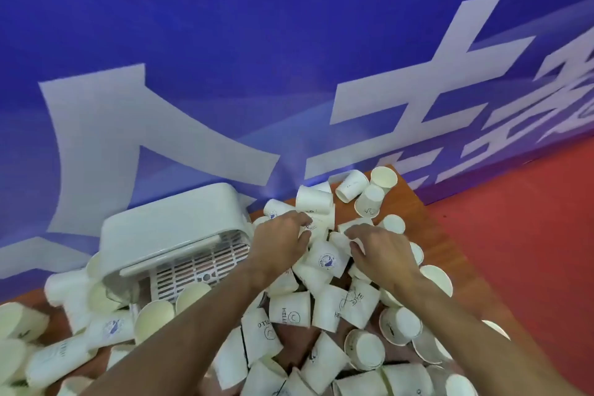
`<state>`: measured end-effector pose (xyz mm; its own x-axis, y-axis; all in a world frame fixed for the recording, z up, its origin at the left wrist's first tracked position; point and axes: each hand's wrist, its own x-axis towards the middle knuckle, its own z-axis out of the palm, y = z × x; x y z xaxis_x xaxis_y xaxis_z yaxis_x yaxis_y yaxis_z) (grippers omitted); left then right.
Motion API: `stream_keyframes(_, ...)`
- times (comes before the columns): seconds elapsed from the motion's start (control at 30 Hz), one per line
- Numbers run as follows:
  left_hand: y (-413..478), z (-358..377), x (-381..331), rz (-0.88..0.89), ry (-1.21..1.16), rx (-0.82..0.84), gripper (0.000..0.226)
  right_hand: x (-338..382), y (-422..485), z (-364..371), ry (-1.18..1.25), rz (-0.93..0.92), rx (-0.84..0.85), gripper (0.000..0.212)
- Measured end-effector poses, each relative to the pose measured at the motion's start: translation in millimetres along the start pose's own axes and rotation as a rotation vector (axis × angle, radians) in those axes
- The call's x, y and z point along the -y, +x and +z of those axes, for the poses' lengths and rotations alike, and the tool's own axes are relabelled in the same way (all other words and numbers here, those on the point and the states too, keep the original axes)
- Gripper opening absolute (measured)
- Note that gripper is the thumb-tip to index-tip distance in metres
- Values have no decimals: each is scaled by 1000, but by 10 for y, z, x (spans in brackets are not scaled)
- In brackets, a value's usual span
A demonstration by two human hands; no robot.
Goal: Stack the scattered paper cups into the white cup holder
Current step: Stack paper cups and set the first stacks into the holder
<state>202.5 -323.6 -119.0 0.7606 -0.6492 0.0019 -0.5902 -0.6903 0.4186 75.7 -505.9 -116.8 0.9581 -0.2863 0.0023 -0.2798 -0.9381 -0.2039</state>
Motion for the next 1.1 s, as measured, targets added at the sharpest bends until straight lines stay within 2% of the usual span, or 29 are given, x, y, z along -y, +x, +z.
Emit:
stream_keyframes(0.17,310,429,-66,-215,-203,17,48,-407,293,129,-13,16,29,29)
stream_keyframes(0.4,671,645,-31,-360,-262,-156,61,-609,430,338,-47,75,61,39)
stream_keyframes(0.5,808,656,-52,-440,-223,-159,66,-637,442,427,-11,121,39,38)
stream_keyframes(0.6,901,655,-55,-495,-135,-132,64,-641,462,489,2,136,36,32)
stream_keyframes(0.77,1016,661,8,-581,39,-36,45,-584,476,469,31,178,-57,20)
stream_keyframes(0.93,1128,637,89,-622,-88,-27,31,-493,507,247,41,175,-122,20)
stream_keyframes(1.1,1171,719,172,-660,-214,8,26,-470,482,132,44,175,-13,26)
